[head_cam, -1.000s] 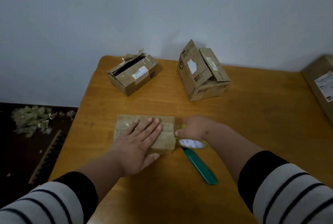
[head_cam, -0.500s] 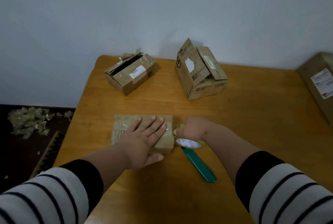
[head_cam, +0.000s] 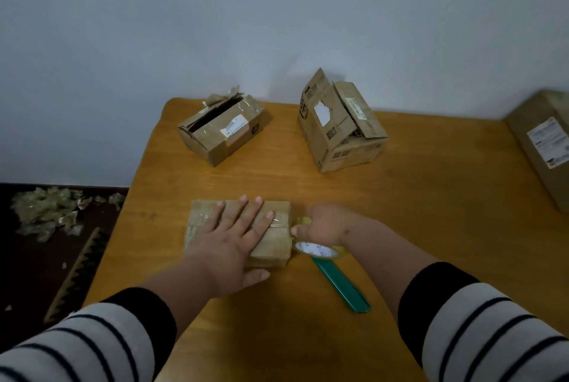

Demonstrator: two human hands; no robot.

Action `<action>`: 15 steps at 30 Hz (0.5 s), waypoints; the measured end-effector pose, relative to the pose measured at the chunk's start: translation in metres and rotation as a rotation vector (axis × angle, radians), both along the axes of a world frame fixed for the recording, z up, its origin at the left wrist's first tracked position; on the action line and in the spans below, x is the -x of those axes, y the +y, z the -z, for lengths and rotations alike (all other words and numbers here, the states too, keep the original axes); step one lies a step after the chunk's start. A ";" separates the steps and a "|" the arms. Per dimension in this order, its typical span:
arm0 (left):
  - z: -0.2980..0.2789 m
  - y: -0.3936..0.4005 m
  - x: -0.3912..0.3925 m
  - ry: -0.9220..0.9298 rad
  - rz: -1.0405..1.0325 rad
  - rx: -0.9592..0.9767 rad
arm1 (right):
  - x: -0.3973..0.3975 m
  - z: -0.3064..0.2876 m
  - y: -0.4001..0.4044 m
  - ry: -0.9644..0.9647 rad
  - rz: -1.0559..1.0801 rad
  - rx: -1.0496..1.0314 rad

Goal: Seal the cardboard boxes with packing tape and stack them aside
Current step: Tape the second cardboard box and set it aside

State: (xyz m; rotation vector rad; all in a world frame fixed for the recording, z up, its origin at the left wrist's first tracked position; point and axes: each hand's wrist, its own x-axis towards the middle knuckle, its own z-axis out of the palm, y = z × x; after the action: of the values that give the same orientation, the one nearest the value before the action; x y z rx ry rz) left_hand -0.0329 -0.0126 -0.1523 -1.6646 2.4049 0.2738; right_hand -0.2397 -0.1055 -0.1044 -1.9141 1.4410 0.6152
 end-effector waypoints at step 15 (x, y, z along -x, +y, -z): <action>-0.014 -0.020 0.021 -0.001 -0.017 -0.021 | 0.003 0.006 0.011 -0.293 0.205 -0.211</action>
State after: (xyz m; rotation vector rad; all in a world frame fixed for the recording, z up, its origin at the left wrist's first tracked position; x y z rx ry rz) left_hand -0.0541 -0.0327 -0.1387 -1.6772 2.3801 0.2996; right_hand -0.2429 -0.0945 -0.1103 -1.5932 1.3072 0.3572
